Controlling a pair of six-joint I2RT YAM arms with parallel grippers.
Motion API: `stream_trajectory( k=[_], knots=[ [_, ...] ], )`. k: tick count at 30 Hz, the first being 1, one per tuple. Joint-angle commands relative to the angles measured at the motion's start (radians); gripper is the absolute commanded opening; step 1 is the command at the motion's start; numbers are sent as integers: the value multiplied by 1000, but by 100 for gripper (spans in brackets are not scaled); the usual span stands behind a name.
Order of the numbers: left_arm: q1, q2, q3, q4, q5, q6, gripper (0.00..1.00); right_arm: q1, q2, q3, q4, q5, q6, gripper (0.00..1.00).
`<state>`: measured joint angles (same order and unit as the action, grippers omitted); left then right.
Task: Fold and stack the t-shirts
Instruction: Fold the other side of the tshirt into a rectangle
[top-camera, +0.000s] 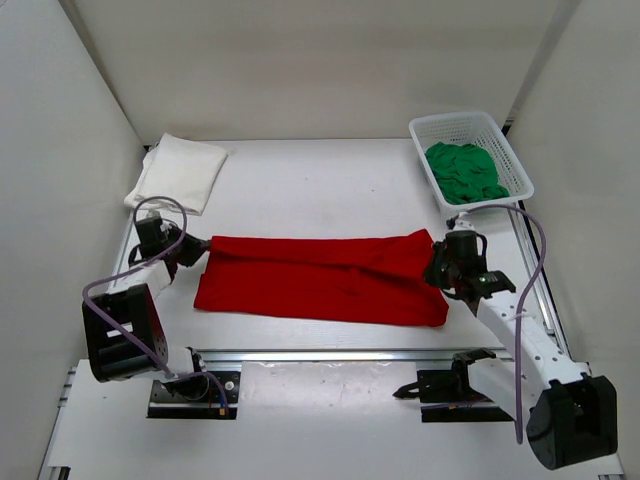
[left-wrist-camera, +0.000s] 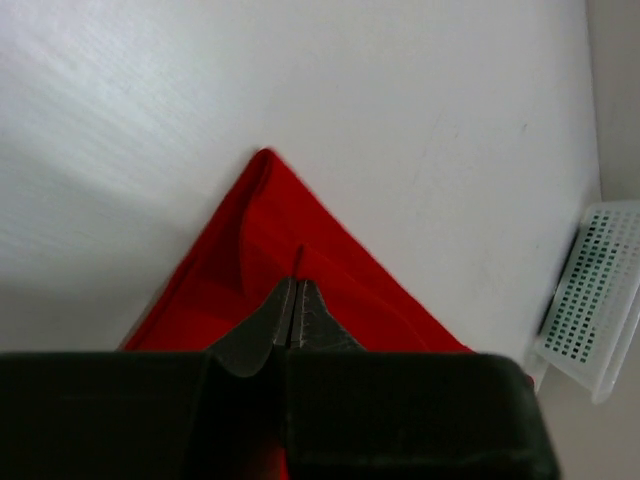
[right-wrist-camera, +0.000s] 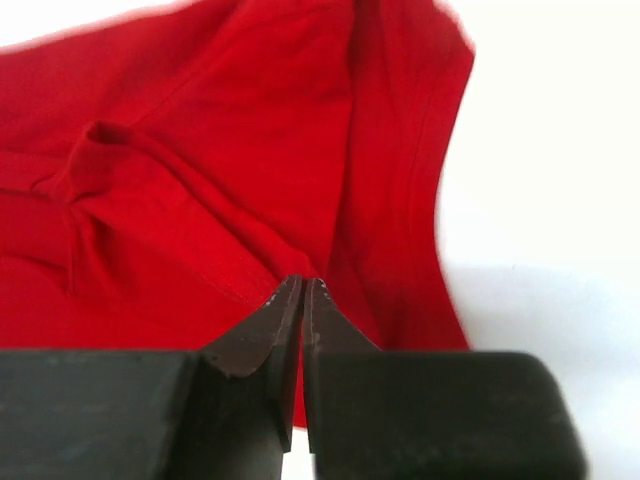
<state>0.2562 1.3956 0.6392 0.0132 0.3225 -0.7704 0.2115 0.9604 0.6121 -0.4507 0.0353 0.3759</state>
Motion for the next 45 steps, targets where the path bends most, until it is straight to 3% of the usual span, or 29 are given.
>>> stream_trajectory(
  k=[1,5,7,9,12,13,16,17,18,21,25,29,31,34,36,42,45],
  knots=[
    [31,-37,-79,51,61,-53,10,26,-58,-101,69,-17,99,3],
    [115,-67,-153,111,138,-142,37,49,-133,-227,96,-5,161,8],
    [129,-116,-167,139,127,-164,45,55,-163,-241,86,1,167,18],
    [105,-211,-177,145,61,-171,47,66,-198,-210,64,32,155,23],
    [5,-328,-168,105,-101,-129,40,87,-186,-154,60,49,133,26],
    [-11,-352,-167,105,-118,-110,38,103,-151,-143,64,55,136,23],
    [-156,-360,-190,125,-204,-86,32,144,-19,-101,196,-27,78,0],
    [-181,-351,-185,129,-239,-76,32,155,16,-77,219,-28,67,0],
    [-222,-316,-179,129,-255,-78,31,161,91,-36,262,-88,31,0],
    [-242,-186,-162,186,-153,-141,28,212,262,81,305,-37,0,0],
    [-279,-46,-188,258,-73,-179,24,209,417,138,400,-77,-12,26],
    [-258,6,-239,312,-39,-198,22,198,511,175,437,-106,-28,31],
    [-259,2,-249,315,-34,-196,21,174,546,192,432,-150,-35,28],
    [-256,-38,-283,327,-37,-199,19,204,557,184,405,-147,-48,21],
    [-271,-56,-288,332,-42,-210,20,227,545,173,382,-153,-38,1],
    [-344,-98,-276,304,-77,-173,21,382,375,88,262,-39,72,0],
    [-345,-107,-280,304,-79,-175,21,440,322,22,274,-51,141,0]
  ],
)
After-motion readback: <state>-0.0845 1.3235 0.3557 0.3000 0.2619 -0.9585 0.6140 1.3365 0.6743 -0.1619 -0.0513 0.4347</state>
